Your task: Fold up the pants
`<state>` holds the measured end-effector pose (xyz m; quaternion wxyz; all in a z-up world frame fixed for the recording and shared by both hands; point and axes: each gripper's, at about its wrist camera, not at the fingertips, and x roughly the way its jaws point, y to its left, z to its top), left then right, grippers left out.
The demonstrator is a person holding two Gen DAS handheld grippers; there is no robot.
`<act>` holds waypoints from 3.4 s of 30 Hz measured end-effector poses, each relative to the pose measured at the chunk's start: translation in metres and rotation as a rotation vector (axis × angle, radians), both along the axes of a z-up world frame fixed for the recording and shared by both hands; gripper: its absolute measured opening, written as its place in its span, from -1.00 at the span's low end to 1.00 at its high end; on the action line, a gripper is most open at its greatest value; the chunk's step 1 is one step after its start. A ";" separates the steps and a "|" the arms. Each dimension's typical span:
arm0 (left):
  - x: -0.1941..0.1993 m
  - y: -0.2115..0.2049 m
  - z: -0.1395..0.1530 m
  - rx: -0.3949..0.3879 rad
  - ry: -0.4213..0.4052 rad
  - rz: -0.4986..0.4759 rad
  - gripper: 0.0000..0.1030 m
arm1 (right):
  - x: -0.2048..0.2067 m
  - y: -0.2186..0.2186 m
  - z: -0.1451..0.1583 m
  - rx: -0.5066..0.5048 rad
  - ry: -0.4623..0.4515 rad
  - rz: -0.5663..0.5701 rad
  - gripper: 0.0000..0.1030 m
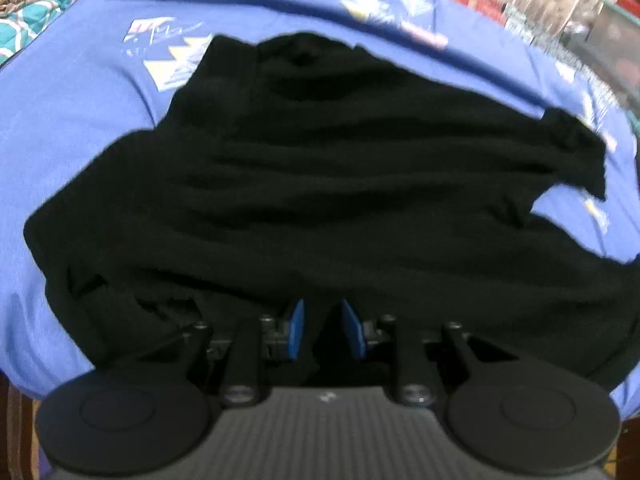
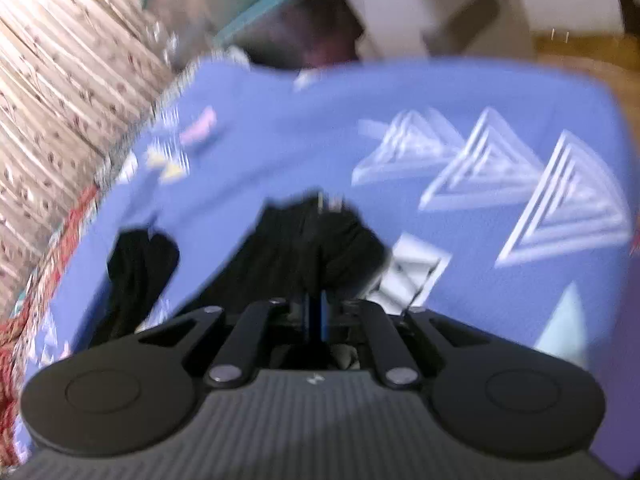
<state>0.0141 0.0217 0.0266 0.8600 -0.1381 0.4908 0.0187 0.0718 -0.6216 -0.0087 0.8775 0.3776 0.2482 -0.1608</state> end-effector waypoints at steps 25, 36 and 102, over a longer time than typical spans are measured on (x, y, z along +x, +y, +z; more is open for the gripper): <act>0.113 0.073 0.078 0.296 -0.261 0.004 0.10 | 0.102 0.051 0.094 -0.298 -0.093 0.277 -0.07; 0.188 0.047 0.019 0.504 -0.280 -0.235 0.65 | 0.330 0.172 0.102 -0.379 0.164 0.592 0.23; -0.104 0.050 0.053 0.416 -0.359 -0.128 -0.75 | -0.082 -0.047 0.041 0.198 0.054 -0.045 -0.85</act>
